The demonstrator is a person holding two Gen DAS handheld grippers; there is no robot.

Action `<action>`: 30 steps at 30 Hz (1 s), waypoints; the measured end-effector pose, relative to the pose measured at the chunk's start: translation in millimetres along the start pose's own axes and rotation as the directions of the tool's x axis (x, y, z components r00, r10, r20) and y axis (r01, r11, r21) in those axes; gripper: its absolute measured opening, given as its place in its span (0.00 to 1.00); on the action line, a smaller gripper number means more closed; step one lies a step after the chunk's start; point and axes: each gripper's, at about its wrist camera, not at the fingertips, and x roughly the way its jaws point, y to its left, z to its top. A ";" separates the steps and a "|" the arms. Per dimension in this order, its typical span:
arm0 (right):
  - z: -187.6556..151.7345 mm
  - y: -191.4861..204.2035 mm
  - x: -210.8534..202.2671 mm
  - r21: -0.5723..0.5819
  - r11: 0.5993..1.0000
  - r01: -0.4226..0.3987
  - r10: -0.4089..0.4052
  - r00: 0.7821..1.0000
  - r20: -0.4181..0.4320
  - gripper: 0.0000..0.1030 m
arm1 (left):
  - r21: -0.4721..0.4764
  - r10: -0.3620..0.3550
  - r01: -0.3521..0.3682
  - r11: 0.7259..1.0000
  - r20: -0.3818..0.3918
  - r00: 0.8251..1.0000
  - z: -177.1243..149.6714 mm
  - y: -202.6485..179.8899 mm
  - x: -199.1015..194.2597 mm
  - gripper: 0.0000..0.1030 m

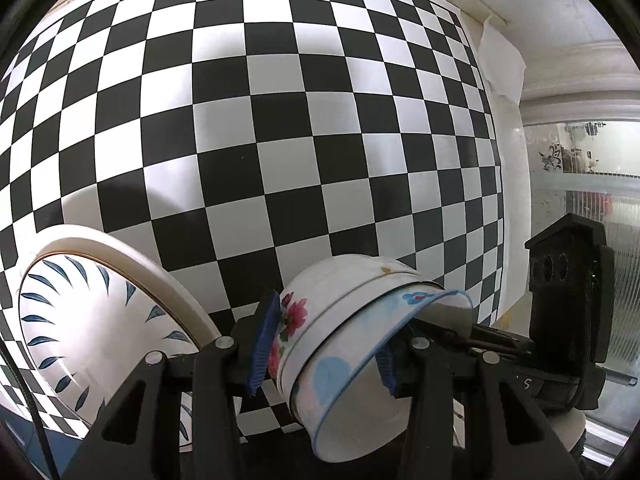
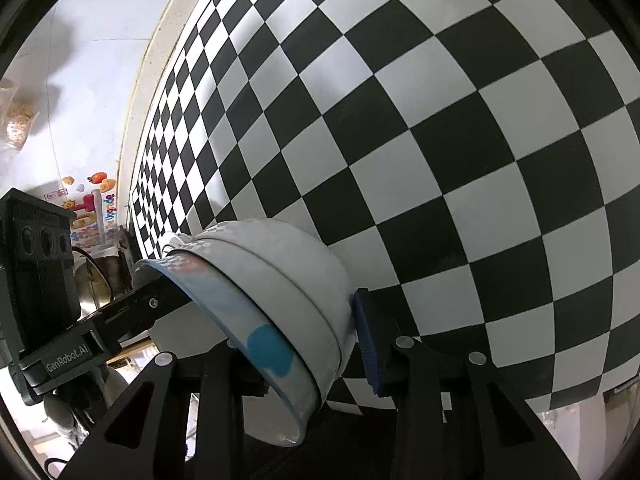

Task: Organize plates and bowls
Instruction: 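Carry the bowl stack with both tools and lower it onto the blue-striped plate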

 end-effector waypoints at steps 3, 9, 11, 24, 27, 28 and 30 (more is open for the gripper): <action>-2.7 5.4 -0.4 -0.005 1.000 -0.006 0.006 1.000 -0.007 0.36 | 0.011 0.001 -0.001 1.000 0.007 1.000 -2.1 -1.1 -6.8 0.39; -8.3 29.0 -4.5 -0.033 0.999 -0.017 0.017 1.000 -0.004 0.36 | 0.007 -0.003 0.003 1.000 0.023 1.000 -6.4 5.7 -29.6 0.39; -10.7 39.4 -4.9 -0.043 0.999 -0.027 0.027 1.000 -0.005 0.36 | 0.007 -0.001 0.001 1.000 0.031 1.000 -9.0 10.0 -40.3 0.39; -22.9 122.9 40.4 -0.155 0.987 -0.043 0.031 0.996 -0.079 0.36 | -0.078 0.031 -0.025 0.997 0.079 0.996 -31.8 82.9 -87.6 0.38; -25.5 137.2 55.2 -0.173 0.984 -0.038 0.021 0.995 -0.098 0.36 | -0.104 0.029 -0.020 0.994 0.082 0.996 -36.0 102.9 -92.4 0.38; -26.5 142.1 60.3 -0.180 0.983 -0.035 0.017 0.994 -0.104 0.36 | -0.110 0.028 -0.019 0.994 0.084 0.996 -37.1 109.0 -93.9 0.38; -28.0 151.8 70.7 -0.188 0.982 -0.030 0.009 0.994 -0.112 0.36 | -0.128 0.024 -0.013 0.992 0.087 0.996 -39.0 122.7 -95.9 0.38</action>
